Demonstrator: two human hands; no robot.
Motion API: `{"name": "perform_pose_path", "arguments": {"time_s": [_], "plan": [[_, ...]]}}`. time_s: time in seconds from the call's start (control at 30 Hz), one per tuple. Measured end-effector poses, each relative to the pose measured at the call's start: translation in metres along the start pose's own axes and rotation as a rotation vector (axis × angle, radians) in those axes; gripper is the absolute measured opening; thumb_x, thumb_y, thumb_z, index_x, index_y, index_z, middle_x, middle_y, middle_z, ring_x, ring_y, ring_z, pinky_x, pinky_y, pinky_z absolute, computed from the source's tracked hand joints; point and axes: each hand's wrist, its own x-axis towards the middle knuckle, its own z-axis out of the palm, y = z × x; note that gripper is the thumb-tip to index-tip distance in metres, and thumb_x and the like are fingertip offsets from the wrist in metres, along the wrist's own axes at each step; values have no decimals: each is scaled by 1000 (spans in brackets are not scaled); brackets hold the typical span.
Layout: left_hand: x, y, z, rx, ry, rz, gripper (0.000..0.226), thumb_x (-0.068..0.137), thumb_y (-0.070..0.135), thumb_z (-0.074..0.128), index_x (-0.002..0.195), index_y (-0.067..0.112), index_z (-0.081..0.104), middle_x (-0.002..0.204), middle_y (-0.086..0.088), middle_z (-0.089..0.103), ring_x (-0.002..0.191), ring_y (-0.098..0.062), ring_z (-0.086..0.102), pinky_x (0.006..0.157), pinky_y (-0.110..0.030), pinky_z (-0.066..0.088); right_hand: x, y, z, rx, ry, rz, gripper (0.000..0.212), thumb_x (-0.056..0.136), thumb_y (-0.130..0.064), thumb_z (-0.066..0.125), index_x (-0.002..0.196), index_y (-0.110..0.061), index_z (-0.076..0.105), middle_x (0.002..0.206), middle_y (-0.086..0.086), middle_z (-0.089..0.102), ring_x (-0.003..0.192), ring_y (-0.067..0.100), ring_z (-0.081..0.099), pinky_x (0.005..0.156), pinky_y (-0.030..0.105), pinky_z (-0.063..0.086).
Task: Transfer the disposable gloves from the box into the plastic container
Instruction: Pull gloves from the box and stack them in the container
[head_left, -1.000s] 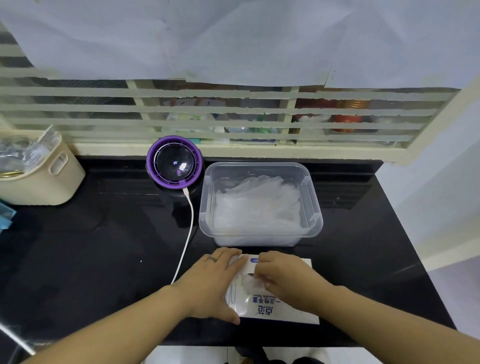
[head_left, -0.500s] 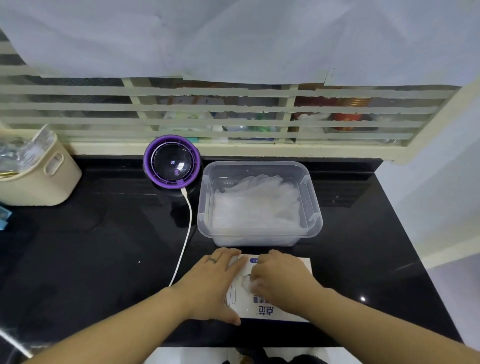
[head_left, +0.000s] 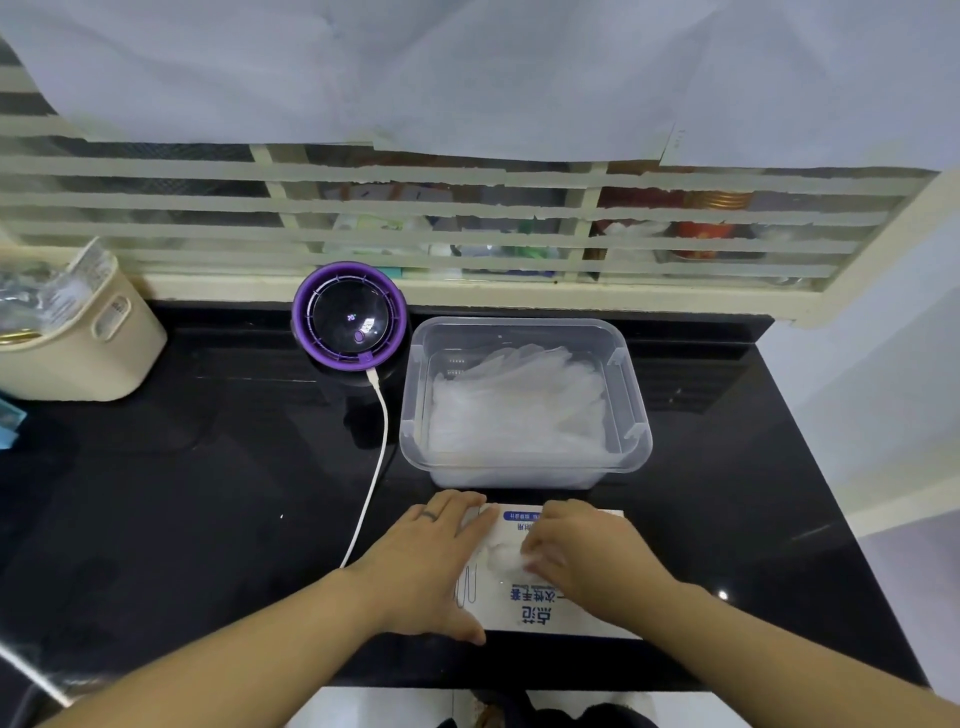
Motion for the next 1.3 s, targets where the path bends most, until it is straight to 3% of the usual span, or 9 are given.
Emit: {"name": "perform_pose_path", "arguments": {"time_s": [0.2, 0.37, 0.53, 0.63, 0.73, 0.8, 1.03, 1.2, 1.3], "plan": [[-1, 1, -4, -36, 11, 8, 113, 69, 67, 67, 153, 27, 6, 157, 3, 4, 144, -16, 2, 118, -29, 9, 17, -26, 6, 235, 85, -201, 16, 92, -15, 56, 94, -11, 71, 90, -1, 64, 79, 8, 52, 73, 19, 41], [-3, -3, -3, 4, 7, 7, 116, 68, 72, 65, 154, 23, 2, 157, 2, 3, 145, -17, 0, 117, -30, 8, 5, -3, -15, 325, 119, -73, 8, 86, -18, 68, 82, -12, 72, 73, -14, 58, 74, -1, 54, 66, 8, 39], [-2, -2, -2, 12, 32, 6, 109, 67, 73, 64, 150, 23, 15, 155, 1, 9, 144, -19, 5, 117, -32, 14, -9, 9, -35, 373, 153, 92, 5, 84, -34, 68, 86, -35, 64, 77, -22, 61, 76, -11, 54, 66, 8, 41], [-2, 0, -3, 16, 31, 6, 106, 66, 72, 64, 147, 23, 18, 151, 2, 13, 142, -19, 9, 116, -31, 16, -9, 8, -28, 219, -25, 187, 42, 71, -62, 64, 103, -36, 62, 99, -22, 59, 89, -4, 54, 78, 17, 46], [-1, 2, -5, 19, 15, -1, 104, 68, 71, 64, 149, 20, 22, 155, 0, 8, 143, -19, 5, 117, -32, 13, -5, -2, -14, 168, -62, 243, 20, 83, -44, 63, 84, -25, 59, 89, -11, 58, 77, 5, 53, 69, 19, 44], [-2, 3, -6, 7, 4, -9, 100, 69, 70, 66, 148, 21, 28, 156, 1, 5, 144, -19, 3, 118, -31, 12, 0, -11, -8, 235, 22, 199, 30, 89, -29, 61, 64, -23, 48, 71, -9, 49, 61, 3, 43, 57, 15, 35], [-4, 5, -10, -27, 15, -21, 120, 68, 66, 70, 154, 24, -2, 155, 5, 9, 143, -15, 8, 118, -28, 11, 9, -25, -8, 212, 60, -50, 21, 92, -16, 56, 78, -3, 66, 76, 0, 53, 69, 14, 46, 61, 16, 34], [-8, 2, -11, 46, -3, -17, 97, 72, 71, 63, 149, 23, 30, 157, -2, 6, 144, -20, 5, 118, -32, 12, 0, -8, -35, 280, 116, -7, 23, 86, -15, 66, 67, -3, 61, 67, -1, 57, 59, 7, 46, 59, 17, 38], [-5, 5, -10, 47, -16, -35, 102, 71, 70, 64, 151, 22, 22, 158, -2, 5, 145, -21, 4, 118, -34, 12, -8, 0, -42, 350, 142, 29, 29, 85, -21, 68, 63, -5, 59, 59, 2, 54, 54, 6, 41, 55, 17, 36]]}}
